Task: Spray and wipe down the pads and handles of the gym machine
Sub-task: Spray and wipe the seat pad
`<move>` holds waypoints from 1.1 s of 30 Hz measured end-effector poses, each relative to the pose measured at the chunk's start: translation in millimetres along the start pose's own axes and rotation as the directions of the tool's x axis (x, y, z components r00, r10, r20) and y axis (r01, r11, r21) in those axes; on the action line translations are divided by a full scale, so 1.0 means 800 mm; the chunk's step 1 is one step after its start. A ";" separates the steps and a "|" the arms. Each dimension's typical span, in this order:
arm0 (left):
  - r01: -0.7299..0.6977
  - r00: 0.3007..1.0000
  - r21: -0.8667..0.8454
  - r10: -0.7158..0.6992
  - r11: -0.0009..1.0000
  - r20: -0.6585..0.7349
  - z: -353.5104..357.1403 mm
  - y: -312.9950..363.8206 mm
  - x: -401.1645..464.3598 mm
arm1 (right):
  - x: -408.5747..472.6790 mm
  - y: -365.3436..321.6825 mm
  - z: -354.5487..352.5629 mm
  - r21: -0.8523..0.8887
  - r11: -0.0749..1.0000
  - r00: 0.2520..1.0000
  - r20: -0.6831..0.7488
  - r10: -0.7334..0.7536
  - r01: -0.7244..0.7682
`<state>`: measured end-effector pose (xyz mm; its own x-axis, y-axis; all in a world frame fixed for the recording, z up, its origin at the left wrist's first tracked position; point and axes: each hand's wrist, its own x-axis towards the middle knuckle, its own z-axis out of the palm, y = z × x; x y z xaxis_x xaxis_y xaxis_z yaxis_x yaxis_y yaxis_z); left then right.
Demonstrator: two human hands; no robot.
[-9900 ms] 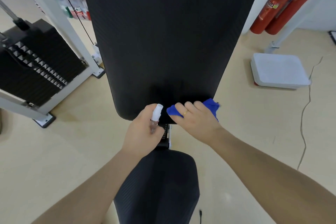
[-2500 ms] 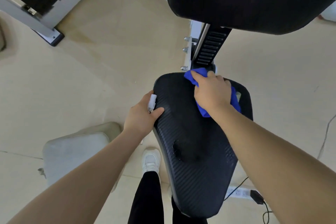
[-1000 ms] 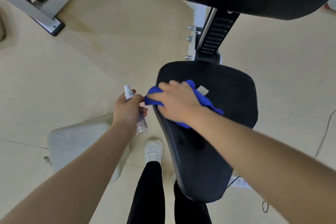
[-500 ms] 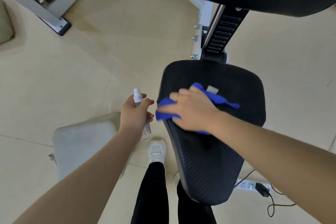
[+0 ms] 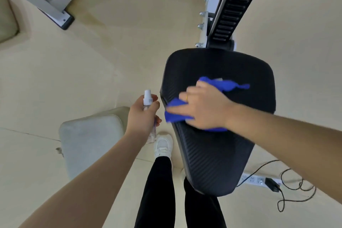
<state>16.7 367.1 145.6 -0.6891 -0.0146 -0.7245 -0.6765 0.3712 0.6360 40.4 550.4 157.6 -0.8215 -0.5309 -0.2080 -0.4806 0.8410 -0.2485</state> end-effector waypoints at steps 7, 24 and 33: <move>-0.100 0.995 0.014 0.100 0.995 0.000 0.007 0.001 -0.018 | 0.007 0.013 -0.010 0.156 0.885 0.898 0.044 0.439 -0.440; -0.276 0.959 0.220 0.253 0.936 0.128 0.023 0.025 -0.006 | -0.012 0.008 -0.005 0.080 0.860 0.863 0.049 0.502 -0.504; -0.265 0.964 0.255 0.260 0.930 0.055 0.025 0.019 0.015 | 0.000 0.039 0.000 0.027 0.869 0.869 0.023 0.494 -0.495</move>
<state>3.4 391.3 141.3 -0.8257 0.1337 -0.5480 -0.3802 0.5856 0.7159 25.3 576.8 149.4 -0.9443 -0.0481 -0.3257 -0.0028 0.9904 -0.1380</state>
